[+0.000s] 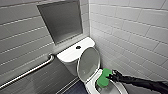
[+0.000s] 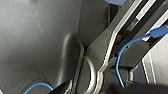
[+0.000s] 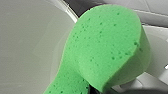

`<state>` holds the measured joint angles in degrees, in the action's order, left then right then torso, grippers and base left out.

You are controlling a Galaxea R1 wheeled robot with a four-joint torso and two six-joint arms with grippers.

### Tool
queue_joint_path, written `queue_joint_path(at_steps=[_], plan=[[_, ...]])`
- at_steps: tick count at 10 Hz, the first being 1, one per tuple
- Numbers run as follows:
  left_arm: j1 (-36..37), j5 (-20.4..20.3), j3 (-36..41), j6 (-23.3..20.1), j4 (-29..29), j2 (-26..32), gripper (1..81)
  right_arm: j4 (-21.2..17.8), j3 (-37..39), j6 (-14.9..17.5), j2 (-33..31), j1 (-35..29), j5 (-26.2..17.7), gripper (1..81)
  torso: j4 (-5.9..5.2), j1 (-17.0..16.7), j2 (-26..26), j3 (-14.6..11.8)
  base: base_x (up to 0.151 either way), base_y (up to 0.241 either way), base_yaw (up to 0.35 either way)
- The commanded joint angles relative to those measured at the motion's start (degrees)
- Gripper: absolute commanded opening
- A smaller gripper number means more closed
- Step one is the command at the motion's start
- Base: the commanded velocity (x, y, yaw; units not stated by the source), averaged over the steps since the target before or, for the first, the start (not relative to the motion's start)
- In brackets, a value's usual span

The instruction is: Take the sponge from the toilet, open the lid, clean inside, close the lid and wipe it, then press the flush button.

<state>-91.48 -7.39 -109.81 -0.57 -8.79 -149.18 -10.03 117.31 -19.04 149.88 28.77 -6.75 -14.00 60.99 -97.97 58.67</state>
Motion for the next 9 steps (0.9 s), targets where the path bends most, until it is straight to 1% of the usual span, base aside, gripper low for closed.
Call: queue_joint_path(at_steps=[1,2,4,6,8,9], plan=[[-6.65,3.70,1.35,-0.48,-0.35,2.39,81.1,-1.22,6.43,-3.46,4.13,-8.15,0.86,1.0,0.00,0.00,0.00,0.00,0.000,0.000,0.000],[-8.15,3.70,1.27,-1.62,-0.26,2.39,81.1,-1.22,10.18,-3.90,6.41,-8.33,0.86,1.0,0.00,0.00,0.00,0.00,0.000,0.000,0.000],[-9.90,3.61,1.27,-2.59,-0.35,1.51,81.1,-0.51,17.58,-3.81,11.51,-8.67,0.78,1.0,0.00,0.00,0.00,0.00,0.000,0.000,0.000],[-10.08,3.70,1.27,-2.85,-0.79,0.37,81.1,0.36,20.57,-3.72,14.67,-9.03,0.61,1.0,0.00,0.00,0.00,0.00,0.000,0.000,0.000],[-10.08,3.87,1.09,-2.85,-0.88,-0.25,81.1,0.45,21.46,-3.72,14.86,-8.59,0.25,1.0,0.00,0.00,0.00,0.00,0.000,0.000,0.000],[-10.08,3.96,0.74,-3.11,-0.88,-0.69,81.1,0.45,21.37,-3.72,14.07,-7.37,0.16,1.0,0.00,0.00,0.00,0.00,0.000,0.000,0.000]])
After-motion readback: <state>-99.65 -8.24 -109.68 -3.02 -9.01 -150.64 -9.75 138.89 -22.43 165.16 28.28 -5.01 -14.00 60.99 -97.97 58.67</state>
